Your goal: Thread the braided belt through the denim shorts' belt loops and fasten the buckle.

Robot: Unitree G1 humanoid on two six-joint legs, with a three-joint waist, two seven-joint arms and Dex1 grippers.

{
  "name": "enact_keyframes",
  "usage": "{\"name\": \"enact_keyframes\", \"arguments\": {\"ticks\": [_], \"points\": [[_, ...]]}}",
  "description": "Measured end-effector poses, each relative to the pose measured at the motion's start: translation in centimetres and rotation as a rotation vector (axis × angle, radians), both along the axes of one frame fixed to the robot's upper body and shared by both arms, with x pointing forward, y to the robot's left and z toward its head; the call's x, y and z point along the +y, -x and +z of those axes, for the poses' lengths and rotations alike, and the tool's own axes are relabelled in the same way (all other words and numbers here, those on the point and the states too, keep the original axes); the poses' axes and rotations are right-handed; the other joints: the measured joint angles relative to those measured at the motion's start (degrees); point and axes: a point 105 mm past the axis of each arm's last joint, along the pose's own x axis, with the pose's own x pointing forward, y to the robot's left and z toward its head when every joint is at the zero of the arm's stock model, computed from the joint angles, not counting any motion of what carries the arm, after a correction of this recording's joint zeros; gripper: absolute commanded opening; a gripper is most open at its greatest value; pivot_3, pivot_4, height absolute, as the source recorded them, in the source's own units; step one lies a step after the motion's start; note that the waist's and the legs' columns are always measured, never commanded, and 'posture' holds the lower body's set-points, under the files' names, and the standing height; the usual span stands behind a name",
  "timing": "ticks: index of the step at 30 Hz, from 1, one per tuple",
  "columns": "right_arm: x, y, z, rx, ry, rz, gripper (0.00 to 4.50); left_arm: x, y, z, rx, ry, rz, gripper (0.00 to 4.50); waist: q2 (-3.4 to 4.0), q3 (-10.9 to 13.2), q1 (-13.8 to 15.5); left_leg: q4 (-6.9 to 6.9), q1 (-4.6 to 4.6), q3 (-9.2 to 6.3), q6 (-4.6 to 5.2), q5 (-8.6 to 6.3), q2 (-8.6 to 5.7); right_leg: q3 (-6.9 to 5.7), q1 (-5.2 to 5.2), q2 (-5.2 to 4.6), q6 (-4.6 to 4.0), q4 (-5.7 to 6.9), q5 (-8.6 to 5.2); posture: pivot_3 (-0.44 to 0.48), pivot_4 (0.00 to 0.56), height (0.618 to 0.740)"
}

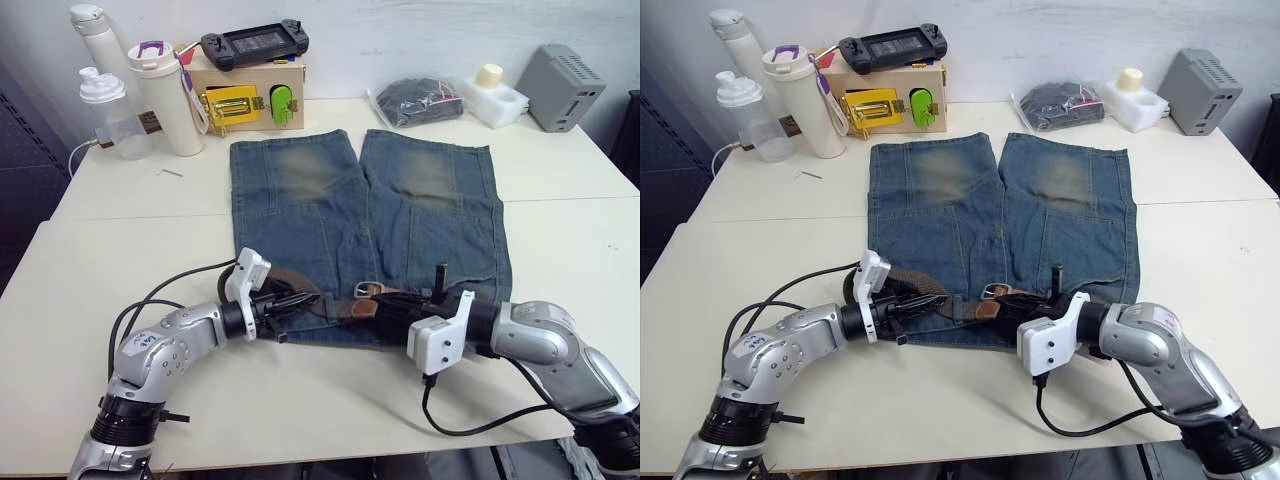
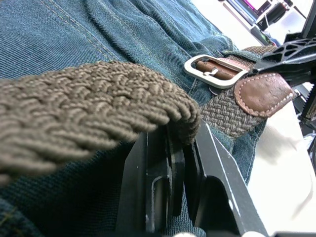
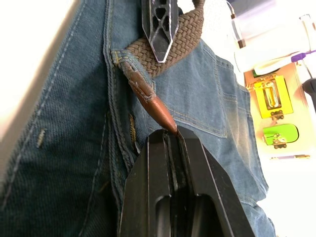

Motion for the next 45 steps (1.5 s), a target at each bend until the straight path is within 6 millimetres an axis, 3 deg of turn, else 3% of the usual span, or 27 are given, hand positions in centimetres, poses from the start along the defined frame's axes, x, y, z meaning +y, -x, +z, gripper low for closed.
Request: {"name": "enact_keyframes", "arguments": {"ticks": [2, 3, 5, 8, 20, 23, 27, 34, 35, 37, 42, 45], "points": [[0.1, 0.1, -0.2, 0.026, 0.000, -0.004, 0.06, 0.1, 0.0, 0.0, 0.002, 0.001, 0.003, 0.00, 0.00, 0.00, -0.03, 0.00, 0.00, 0.00, 0.00, 0.00, 0.01, 0.00, 0.00, 0.00, 0.00, 0.00, 0.00, 0.000, 0.150, 0.646], [0.1, 0.2, -0.3, 0.041, -0.001, -0.009, 0.34, 0.1, 0.0, 0.0, 0.004, 0.001, 0.005, 0.00, 0.00, 0.00, -0.05, 0.00, 0.00, 0.00, 0.00, 0.00, 0.01, 0.00, 0.00, 0.00, 0.00, 0.00, 0.00, 0.000, 0.150, 0.646], [0.3, 0.4, -0.5, 0.061, -0.014, -0.011, 1.01, 0.1, 0.0, 0.0, 0.005, 0.002, 0.006, 0.00, 0.00, 0.00, -0.07, 0.00, 0.00, 0.00, 0.00, 0.00, 0.01, 0.00, 0.00, 0.00, 0.00, 0.00, 0.00, 0.000, 0.150, 0.646], [0.7, 0.6, -0.8, 0.077, -0.022, 0.002, 2.43, 0.1, 0.0, 0.0, 0.006, 0.004, 0.005, 0.00, 0.00, 0.00, -0.02, 0.00, 0.00, 0.00, 0.00, 0.00, 0.00, 0.00, 0.00, 0.00, 0.00, 0.00, 0.00, 0.000, 0.150, 0.646], [1.0, 0.8, -0.3, 0.054, -0.021, 0.023, 2.43, 0.2, 0.0, 0.0, 0.006, 0.003, 0.003, 0.00, 0.00, 0.00, -0.04, 0.00, 0.00, -0.01, -0.01, 0.00, 0.01, -0.01, 0.00, 0.00, 0.00, 0.00, 0.00, 0.000, 0.150, 0.646], [1.2, 0.9, -0.2, 0.054, -0.021, 0.031, 1.74, 0.1, 0.0, 0.0, 0.005, 0.003, 0.002, 0.00, 0.00, 0.00, -0.02, 0.00, 0.00, -0.01, 0.00, 0.00, 0.00, 0.00, 0.00, 0.00, 0.00, 0.00, 0.00, 0.000, 0.150, 0.646], [1.2, 1.1, -0.2, 0.058, -0.018, 0.036, 0.08, 0.2, 0.0, 0.0, 0.005, 0.003, 0.002, 0.00, 0.00, 0.00, -0.04, 0.00, 0.00, 0.00, 0.00, 0.00, 0.01, 0.00, 0.00, 0.00, 0.00, 0.00, 0.00, 0.000, 0.150, 0.646], [1.2, 1.1, -0.4, 0.065, -0.017, 0.034, 0.08, 0.3, 0.0, 0.1, 0.003, 0.010, -0.001, 0.00, 0.00, 0.00, -0.06, 0.00, 0.00, -0.01, -0.01, 0.00, 0.01, 0.00, 0.00, 0.00, 0.00, 0.00, 0.00, 0.000, 0.150, 0.646], [1.2, 1.1, -0.4, 0.065, -0.017, 0.035, 0.00, 0.3, 0.0, 0.2, 0.000, 0.014, 0.001, 0.87, 0.00, 0.00, -0.08, 0.00, 0.00, -0.01, -0.01, 0.00, 0.01, 0.00, -0.01, 0.00, 0.00, 0.00, 0.00, 0.000, 0.150, 0.646], [1.2, 1.1, -0.3, 0.063, -0.016, 0.036, 0.00, 0.5, 0.1, 0.4, -0.009, 0.029, 0.011, 1.62, 0.00, 0.00, -0.07, 0.00, 0.00, 0.00, -0.01, 0.00, 0.01, -0.01, -0.01, 0.00, 0.00, 0.00, 0.00, 0.000, 0.150, 0.646], [1.2, 1.0, -0.2, 0.058, -0.013, 0.039, 0.00, 0.7, 1.2, 1.7, -0.072, 0.023, -0.026, 4.03, 0.00, 0.00, -0.11, -0.01, 0.00, 0.00, -0.01, -0.01, 0.02, -0.01, -0.01, 0.01, 0.00, -0.01, 0.00, 0.000, 0.150, 0.646], [1.2, 1.0, -0.2, 0.058, -0.013, 0.039, 0.00, 1.5, 2.3, 2.1, -0.081, 0.013, -0.023, 4.03, 0.00, 0.00, -0.21, -0.03, 0.00, -0.02, -0.03, -0.02, 0.03, 0.00, -0.03, 0.03, 0.00, 0.00, 0.00, 0.000, 0.150, 0.646]]}}
